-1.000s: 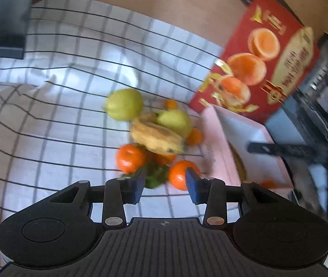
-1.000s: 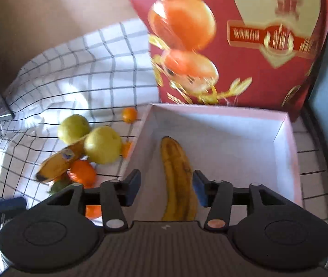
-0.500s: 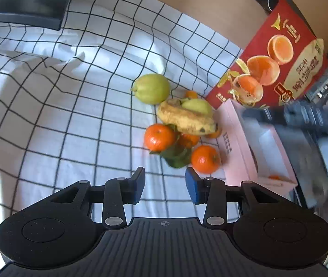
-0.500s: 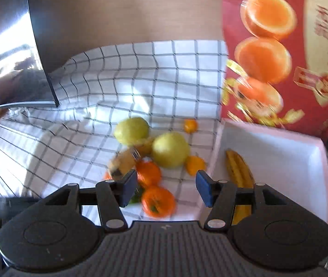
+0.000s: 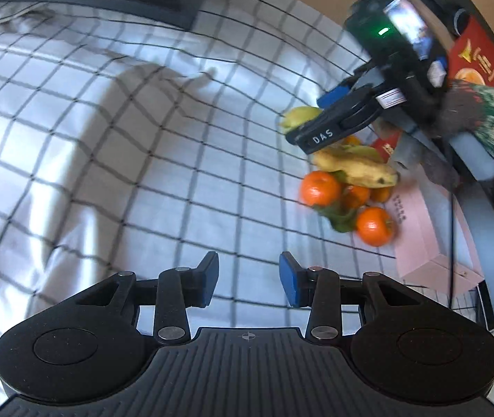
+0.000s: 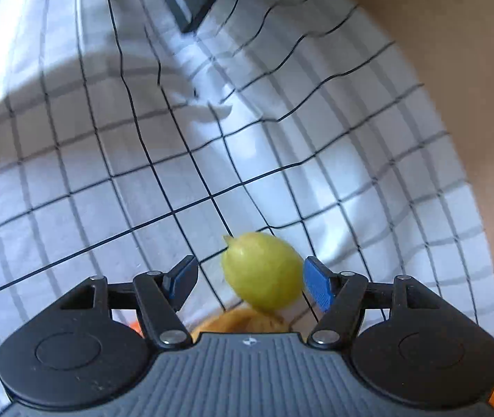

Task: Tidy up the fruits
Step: 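Grasp the green pear from the fruit pile with the right gripper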

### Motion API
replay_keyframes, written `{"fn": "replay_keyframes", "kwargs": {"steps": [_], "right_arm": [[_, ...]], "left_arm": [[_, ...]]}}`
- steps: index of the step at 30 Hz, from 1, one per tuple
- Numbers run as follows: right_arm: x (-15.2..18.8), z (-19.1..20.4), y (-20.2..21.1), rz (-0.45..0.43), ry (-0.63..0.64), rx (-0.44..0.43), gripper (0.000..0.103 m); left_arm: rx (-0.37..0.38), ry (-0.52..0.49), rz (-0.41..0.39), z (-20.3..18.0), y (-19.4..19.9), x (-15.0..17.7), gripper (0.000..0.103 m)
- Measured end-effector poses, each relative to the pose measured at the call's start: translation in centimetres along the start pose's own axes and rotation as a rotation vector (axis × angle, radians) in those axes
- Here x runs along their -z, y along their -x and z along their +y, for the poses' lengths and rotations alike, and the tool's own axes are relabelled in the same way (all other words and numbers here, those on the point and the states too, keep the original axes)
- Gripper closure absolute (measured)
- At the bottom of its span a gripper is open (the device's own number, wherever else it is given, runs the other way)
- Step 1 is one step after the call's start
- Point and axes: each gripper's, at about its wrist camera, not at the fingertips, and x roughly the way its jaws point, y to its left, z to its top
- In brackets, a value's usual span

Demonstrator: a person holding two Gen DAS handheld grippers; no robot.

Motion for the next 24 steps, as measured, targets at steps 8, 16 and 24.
{"fn": "replay_keyframes", "kwargs": {"steps": [8, 16, 24], "right_arm": [[-0.3, -1.9, -3.7, 0.105, 0.03, 0.041, 0.038], [3.3, -6.3, 0.9, -0.052, -0.317, -0.088, 0.039], [10.6, -7.1, 13.5, -0.328, -0.615, -0.277, 0.039]], "left_arm": [[-0.055, 0.08, -0.01, 3.0, 1.2, 0.7, 0.06], [-0.015, 0.029, 0.017, 1.2, 0.2, 0.3, 0.06], [0.075, -0.104, 0.052, -3.2, -1.9, 0.5, 0.06]]}}
